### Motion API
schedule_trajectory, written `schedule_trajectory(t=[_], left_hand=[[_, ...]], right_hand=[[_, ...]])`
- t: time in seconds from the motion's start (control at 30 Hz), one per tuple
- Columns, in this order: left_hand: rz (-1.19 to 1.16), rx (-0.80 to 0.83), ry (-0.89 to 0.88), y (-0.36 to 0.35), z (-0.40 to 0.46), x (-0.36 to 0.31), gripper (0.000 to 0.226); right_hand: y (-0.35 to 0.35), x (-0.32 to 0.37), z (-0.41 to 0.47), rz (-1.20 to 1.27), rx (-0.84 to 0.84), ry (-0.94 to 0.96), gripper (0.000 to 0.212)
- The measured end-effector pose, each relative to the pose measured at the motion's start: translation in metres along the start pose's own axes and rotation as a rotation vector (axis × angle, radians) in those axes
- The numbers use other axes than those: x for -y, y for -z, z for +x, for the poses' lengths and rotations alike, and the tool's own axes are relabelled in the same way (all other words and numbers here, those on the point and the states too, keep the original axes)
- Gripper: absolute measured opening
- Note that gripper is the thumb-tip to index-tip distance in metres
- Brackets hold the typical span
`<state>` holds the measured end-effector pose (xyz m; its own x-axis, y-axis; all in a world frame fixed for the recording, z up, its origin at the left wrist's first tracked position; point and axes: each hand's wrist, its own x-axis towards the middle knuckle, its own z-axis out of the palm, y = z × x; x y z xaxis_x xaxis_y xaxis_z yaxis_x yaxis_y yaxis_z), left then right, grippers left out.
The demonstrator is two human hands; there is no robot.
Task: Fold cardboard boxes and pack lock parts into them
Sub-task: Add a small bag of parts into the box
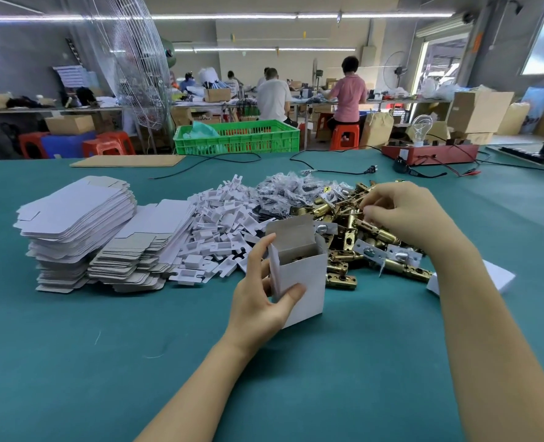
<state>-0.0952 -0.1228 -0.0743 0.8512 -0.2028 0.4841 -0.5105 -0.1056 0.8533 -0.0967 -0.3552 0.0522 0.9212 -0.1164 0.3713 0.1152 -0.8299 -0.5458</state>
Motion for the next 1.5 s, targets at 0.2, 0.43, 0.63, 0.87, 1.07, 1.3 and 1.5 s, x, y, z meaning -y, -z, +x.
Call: schedule_trajectory(t=[0.2,0.43,0.63,0.87,1.07,1.3,1.5], left_hand=[[-0.014,-0.013,0.010,0.021,0.005,0.006,0.081],[-0.004,0.061,0.039,0.027,0.006,0.009,0.084],[-0.041,0.058,0.065,0.026,0.010,0.011,0.084],[-0.039,0.050,0.057,0.024,0.009,0.009,0.077],[-0.065,0.041,0.050,0.023,0.011,0.012,0.077],[-0.062,0.035,0.066,0.023,0.011,0.013,0.078],[-0.094,0.034,0.077,0.023,0.011,0.012,0.077]], right_hand=[[-0.024,-0.018,0.005,0.054,-0.006,-0.095,0.009],[-0.036,-0.024,0.011,0.096,-0.022,-0.112,0.009],[-0.078,-0.001,0.056,0.127,-0.313,-0.075,0.013],[-0.120,0.003,0.122,-0.380,0.138,0.033,0.034],[-0.138,-0.008,0.136,-0.593,0.245,0.041,0.040],[-0.143,-0.011,0.137,-0.713,0.359,-0.015,0.036],[-0.110,0.007,0.110,0.146,0.050,-0.004,0.035]])
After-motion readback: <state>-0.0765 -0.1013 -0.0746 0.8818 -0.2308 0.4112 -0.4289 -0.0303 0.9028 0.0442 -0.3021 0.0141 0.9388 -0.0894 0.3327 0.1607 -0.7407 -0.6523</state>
